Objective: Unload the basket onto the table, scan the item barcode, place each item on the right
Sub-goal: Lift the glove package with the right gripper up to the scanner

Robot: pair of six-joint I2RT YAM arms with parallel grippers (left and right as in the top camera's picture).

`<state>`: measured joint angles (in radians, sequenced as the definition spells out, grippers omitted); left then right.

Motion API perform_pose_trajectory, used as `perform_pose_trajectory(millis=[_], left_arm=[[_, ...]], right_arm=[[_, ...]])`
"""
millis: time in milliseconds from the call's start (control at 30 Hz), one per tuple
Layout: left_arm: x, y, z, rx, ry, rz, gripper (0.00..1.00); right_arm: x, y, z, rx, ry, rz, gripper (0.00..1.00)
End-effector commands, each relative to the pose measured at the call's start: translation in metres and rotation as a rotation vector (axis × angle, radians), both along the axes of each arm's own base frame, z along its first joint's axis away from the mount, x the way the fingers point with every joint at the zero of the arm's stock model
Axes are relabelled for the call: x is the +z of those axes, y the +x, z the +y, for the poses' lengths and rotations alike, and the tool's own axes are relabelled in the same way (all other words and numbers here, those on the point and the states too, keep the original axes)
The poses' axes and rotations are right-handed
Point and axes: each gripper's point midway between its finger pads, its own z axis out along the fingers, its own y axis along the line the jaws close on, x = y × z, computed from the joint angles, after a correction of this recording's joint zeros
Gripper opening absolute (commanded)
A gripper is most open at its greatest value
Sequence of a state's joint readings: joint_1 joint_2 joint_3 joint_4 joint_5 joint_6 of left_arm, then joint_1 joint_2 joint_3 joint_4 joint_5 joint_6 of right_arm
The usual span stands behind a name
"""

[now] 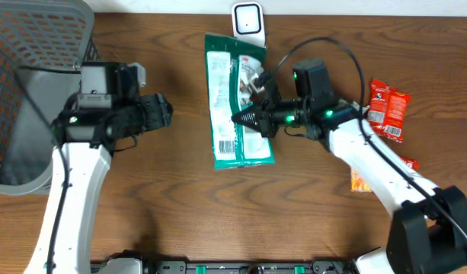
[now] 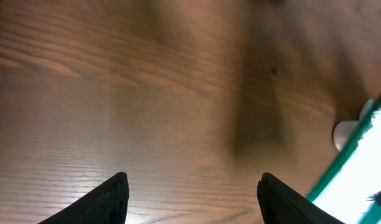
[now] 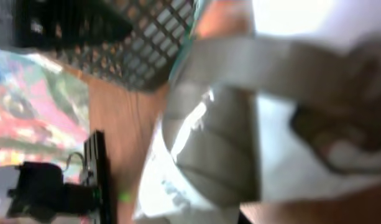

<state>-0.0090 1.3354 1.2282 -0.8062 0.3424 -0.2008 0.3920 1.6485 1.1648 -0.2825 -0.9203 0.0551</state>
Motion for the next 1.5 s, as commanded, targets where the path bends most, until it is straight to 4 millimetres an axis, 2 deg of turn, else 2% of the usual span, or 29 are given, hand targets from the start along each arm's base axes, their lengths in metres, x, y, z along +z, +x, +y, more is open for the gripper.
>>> perform_pose_trajectory(millis=[0,100,167,200,233,367,500,533,767,833,933,1033,1133,1167,1233,1333,1467], left_arm=[[0.024,-0.005,0.012,0.012,0.003,-0.075,0.67],[0.048,-0.007,0.03,0.048,0.02,-0.103,0.67],[0.067,-0.009,0.043,0.055,0.046,-0.118,0.66],[0.081,-0.009,0.05,0.069,0.056,-0.143,0.67],[0.089,-0.008,0.054,0.082,0.058,-0.16,0.67],[0.112,-0.002,0.064,0.11,0.071,-0.231,0.67],[0.113,0.001,0.065,0.112,0.075,-0.238,0.71],[0.113,0.001,0.065,0.112,0.075,-0.238,0.86],[0.113,0.001,0.065,0.112,0.074,-0.238,0.88],[0.113,0.001,0.065,0.112,0.074,-0.238,0.88],[0.113,0.001,0.065,0.112,0.075,-0.238,0.89],[0.113,0.001,0.065,0.112,0.074,-0.238,0.89],[0.113,0.001,0.065,0.112,0.074,-0.238,0.89],[0.113,0.001,0.065,0.112,0.075,-0.238,0.89],[0.113,0.001,0.065,0.112,0.074,-0.238,0.89],[0.113,0.001,0.065,0.112,0.075,-0.238,0.89],[0.113,0.001,0.065,0.112,0.074,-0.238,0.89]], right_arm=[[0.045,0.01,-0.004,0.003,-0.061,-0.139,0.01],[0.078,0.017,-0.014,-0.026,-0.23,-0.258,0.01],[0.108,0.018,-0.02,-0.042,-0.332,-0.37,0.01],[0.13,0.018,-0.021,-0.056,-0.364,-0.434,0.01],[0.15,0.016,-0.019,-0.065,-0.362,-0.476,0.01],[0.203,0.009,-0.014,-0.067,-0.304,-0.594,0.01],[0.23,0.003,-0.009,-0.101,-0.176,-0.535,0.01],[0.232,0.002,-0.009,-0.093,-0.157,-0.523,0.01],[0.225,0.001,-0.013,-0.067,-0.179,-0.525,0.01],[0.22,0.006,-0.013,-0.077,-0.2,-0.533,0.01],[0.206,0.043,-0.024,-0.225,-0.361,-0.588,0.01],[0.205,0.07,-0.024,-0.269,-0.445,-0.653,0.01],[0.193,0.112,-0.024,-0.304,-0.592,-0.757,0.01],[0.185,0.127,-0.025,-0.314,-0.66,-0.798,0.01],[0.156,0.162,-0.023,-0.278,-0.841,-0.912,0.01],[0.12,0.196,-0.011,-0.192,-0.999,-1.037,0.01],[0.09,0.241,-0.004,-0.177,-1.193,-1.194,0.01]])
